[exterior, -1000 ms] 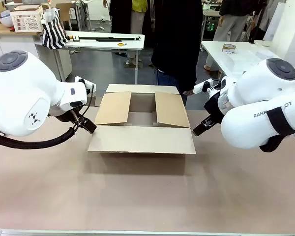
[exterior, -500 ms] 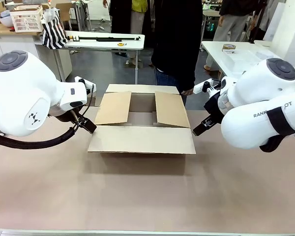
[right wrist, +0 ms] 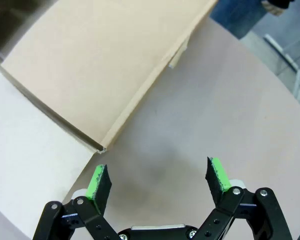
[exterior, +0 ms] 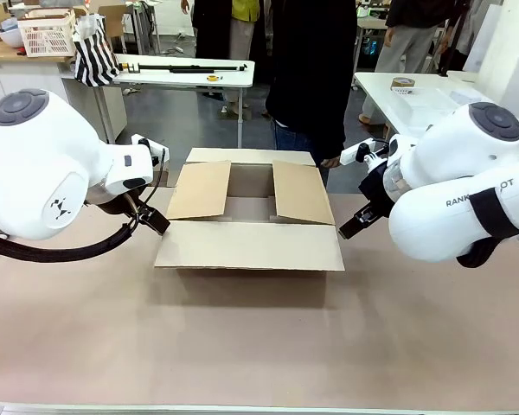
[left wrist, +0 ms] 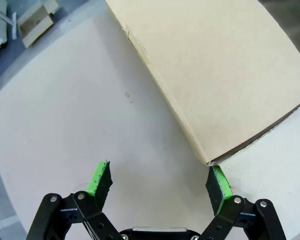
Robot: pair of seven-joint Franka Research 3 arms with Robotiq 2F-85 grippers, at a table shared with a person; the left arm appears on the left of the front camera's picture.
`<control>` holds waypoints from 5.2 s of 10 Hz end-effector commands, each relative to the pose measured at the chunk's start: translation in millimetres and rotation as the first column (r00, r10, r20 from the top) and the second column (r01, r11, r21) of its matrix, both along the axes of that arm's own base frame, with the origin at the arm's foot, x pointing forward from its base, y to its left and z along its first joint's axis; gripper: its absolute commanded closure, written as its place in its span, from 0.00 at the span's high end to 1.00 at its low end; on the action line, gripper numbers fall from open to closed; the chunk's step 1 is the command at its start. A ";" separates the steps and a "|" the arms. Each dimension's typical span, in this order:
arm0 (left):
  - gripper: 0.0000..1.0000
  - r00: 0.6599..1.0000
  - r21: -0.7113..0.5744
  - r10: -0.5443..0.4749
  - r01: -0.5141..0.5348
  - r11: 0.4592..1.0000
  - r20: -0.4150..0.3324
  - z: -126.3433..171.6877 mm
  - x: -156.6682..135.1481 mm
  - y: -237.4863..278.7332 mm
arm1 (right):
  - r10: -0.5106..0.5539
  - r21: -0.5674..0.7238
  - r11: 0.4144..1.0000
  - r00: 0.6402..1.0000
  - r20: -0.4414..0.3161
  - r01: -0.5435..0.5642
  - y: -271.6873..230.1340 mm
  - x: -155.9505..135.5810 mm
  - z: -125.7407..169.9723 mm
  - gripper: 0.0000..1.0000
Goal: Pack the gift set into the box.
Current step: Place both hands on the side flaps of the Package Box and spread them outward.
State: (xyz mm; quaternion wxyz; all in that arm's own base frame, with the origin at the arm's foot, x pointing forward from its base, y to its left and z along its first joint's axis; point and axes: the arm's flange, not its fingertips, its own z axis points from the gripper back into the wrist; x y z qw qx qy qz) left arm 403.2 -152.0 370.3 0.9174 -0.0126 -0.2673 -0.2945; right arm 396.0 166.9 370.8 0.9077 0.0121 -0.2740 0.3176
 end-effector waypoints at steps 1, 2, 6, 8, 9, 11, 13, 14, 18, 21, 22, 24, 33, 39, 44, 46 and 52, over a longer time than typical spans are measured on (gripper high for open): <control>1.00 1.000 0.000 0.000 0.000 1.000 0.000 0.1 0.0 0.1 | 0.000 0.001 1.000 1.000 0.000 0.000 0.1 -0.1 0.1 1.00; 1.00 1.000 0.000 0.000 0.000 1.000 0.000 0.1 0.0 0.1 | 0.000 0.000 1.000 1.000 0.000 0.000 0.0 0.0 0.0 1.00; 1.00 0.991 0.111 -0.017 0.032 0.993 -0.134 98.2 -57.6 31.6 | -0.047 -0.163 0.986 0.997 -0.061 0.037 -33.7 -57.9 108.2 1.00; 1.00 0.996 0.136 -0.016 0.005 0.991 0.084 152.9 -97.2 26.9 | -0.058 -0.126 0.989 0.982 0.177 0.081 -36.7 -96.7 148.2 1.00; 1.00 0.976 0.088 -0.049 0.030 0.996 0.211 162.8 -104.6 16.0 | -0.059 -0.108 0.990 0.963 0.262 0.090 -32.5 -108.4 152.0 1.00; 1.00 0.996 0.113 -0.024 0.015 0.993 0.083 168.4 -95.5 26.1 | -0.034 -0.109 0.993 0.987 0.160 0.052 -39.2 -89.5 176.4 1.00; 1.00 0.996 0.113 -0.024 0.015 0.993 0.083 168.4 -95.5 26.1 | -0.034 -0.109 0.993 0.987 0.160 0.052 -39.2 -89.5 176.4 1.00; 1.00 0.996 0.113 -0.024 0.015 0.993 0.083 168.4 -95.5 26.1 | -0.034 -0.109 0.993 0.987 0.160 0.052 -39.2 -89.5 176.4 1.00; 1.00 0.914 -0.485 -0.376 0.262 0.834 -0.154 177.4 -83.3 16.6 | 0.022 0.466 0.876 0.955 -0.295 0.124 -18.7 -54.2 195.4 1.00; 1.00 0.906 -0.701 -0.235 -0.089 0.708 -0.353 175.4 -80.9 58.4 | 0.147 0.636 0.700 0.806 -0.573 0.324 -40.5 -66.0 194.1 1.00; 1.00 0.915 -0.774 -0.212 -0.147 0.616 -0.342 171.9 -88.0 80.5 | 0.125 0.653 0.626 0.771 -0.625 0.428 -56.3 -78.4 186.3 1.00; 1.00 0.920 -0.813 -0.113 -0.269 0.517 -0.376 156.5 -106.8 112.4 | 0.080 0.706 0.455 0.765 -0.639 0.542 -94.3 -98.7 159.2 1.00; 1.00 0.916 -0.837 -0.080 -0.320 0.444 -0.393 175.9 -81.4 155.4 | 0.033 0.694 0.374 0.739 -0.673 0.615 -139.4 -83.6 149.1 1.00; 1.00 0.758 -0.212 0.304 -0.498 0.841 -0.577 247.1 22.2 22.8 | 0.033 0.694 0.374 0.739 -0.673 0.615 -139.4 -83.6 149.1 1.00; 1.00 0.863 0.070 0.327 -0.326 0.943 -0.385 184.3 80.3 -112.6 | 0.033 0.694 0.374 0.739 -0.673 0.615 -139.4 -83.6 149.1 1.00; 1.00 0.853 0.040 0.342 -0.356 0.934 -0.395 147.0 90.0 -135.8 | 0.033 0.694 0.374 0.739 -0.673 0.615 -139.4 -83.6 149.1 1.00; 1.00 0.847 0.019 0.332 -0.356 0.934 -0.415 118.4 94.6 -154.7 | 0.033 0.694 0.374 0.739 -0.673 0.615 -139.4 -83.6 149.1 1.00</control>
